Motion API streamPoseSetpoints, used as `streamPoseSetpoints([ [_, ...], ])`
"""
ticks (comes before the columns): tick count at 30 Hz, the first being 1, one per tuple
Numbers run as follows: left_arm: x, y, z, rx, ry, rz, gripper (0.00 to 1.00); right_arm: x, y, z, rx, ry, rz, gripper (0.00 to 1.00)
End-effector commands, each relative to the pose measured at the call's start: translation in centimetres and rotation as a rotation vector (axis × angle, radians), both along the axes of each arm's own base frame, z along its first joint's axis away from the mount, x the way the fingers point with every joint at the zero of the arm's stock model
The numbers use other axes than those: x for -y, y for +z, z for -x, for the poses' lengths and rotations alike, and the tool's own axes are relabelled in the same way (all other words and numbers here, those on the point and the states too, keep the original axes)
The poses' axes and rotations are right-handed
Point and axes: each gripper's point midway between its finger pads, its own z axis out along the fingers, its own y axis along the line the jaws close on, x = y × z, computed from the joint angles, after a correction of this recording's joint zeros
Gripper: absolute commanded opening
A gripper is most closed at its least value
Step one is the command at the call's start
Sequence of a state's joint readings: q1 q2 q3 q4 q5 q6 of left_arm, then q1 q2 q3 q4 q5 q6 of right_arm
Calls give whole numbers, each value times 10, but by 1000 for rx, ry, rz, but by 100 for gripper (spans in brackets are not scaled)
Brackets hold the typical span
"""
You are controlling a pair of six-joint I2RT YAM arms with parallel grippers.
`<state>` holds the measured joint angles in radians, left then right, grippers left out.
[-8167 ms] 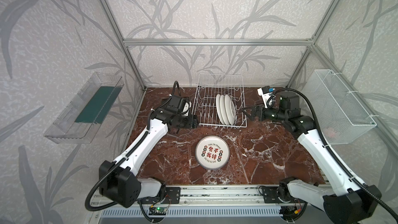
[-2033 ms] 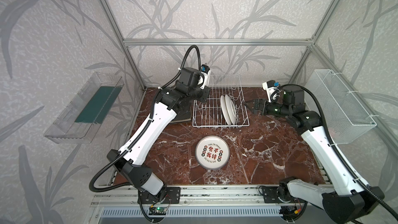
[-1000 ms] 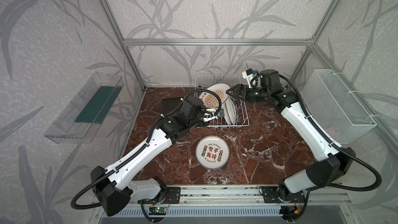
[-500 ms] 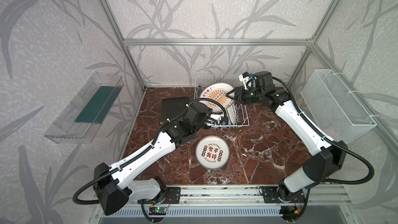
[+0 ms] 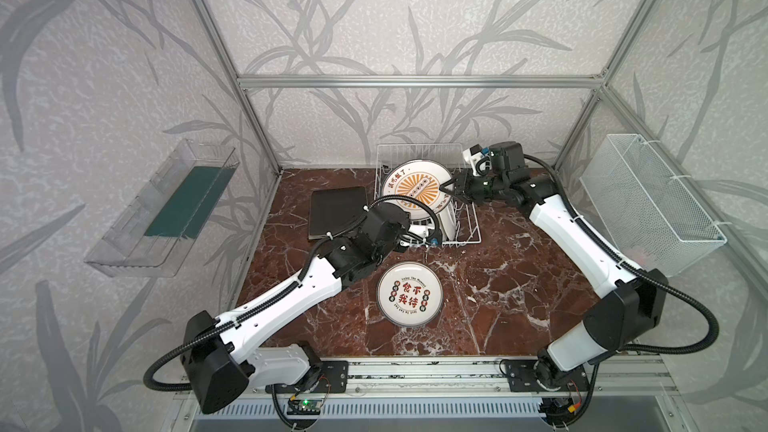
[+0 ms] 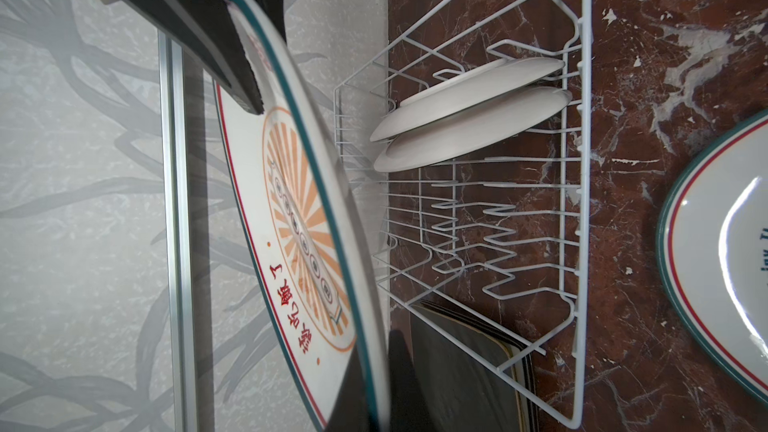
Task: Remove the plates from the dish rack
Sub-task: 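Hold the sunburst plate upright while the right gripper reaches over and grasps its rim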
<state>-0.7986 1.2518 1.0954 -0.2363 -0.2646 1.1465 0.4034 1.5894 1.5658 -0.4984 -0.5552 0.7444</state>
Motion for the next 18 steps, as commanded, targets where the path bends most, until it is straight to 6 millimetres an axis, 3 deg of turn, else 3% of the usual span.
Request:
streamPoseSetpoints([
  [1,2,30,-7,67,41,179,18,-9,21,7,106,86,-42,0],
  [7,1,36,-5,26,76,284,52,0,36,3,148,54,-110,0],
  [9,-1,41,-3,2,87,346,58,3,43,2,171,40,-136,0],
  [14,-9,62,13,-183,63,657,66,15,53,2,222,12,-153,0],
  [18,-35,89,14,-353,80,1015,67,24,55,3,244,1,-140,0],
])
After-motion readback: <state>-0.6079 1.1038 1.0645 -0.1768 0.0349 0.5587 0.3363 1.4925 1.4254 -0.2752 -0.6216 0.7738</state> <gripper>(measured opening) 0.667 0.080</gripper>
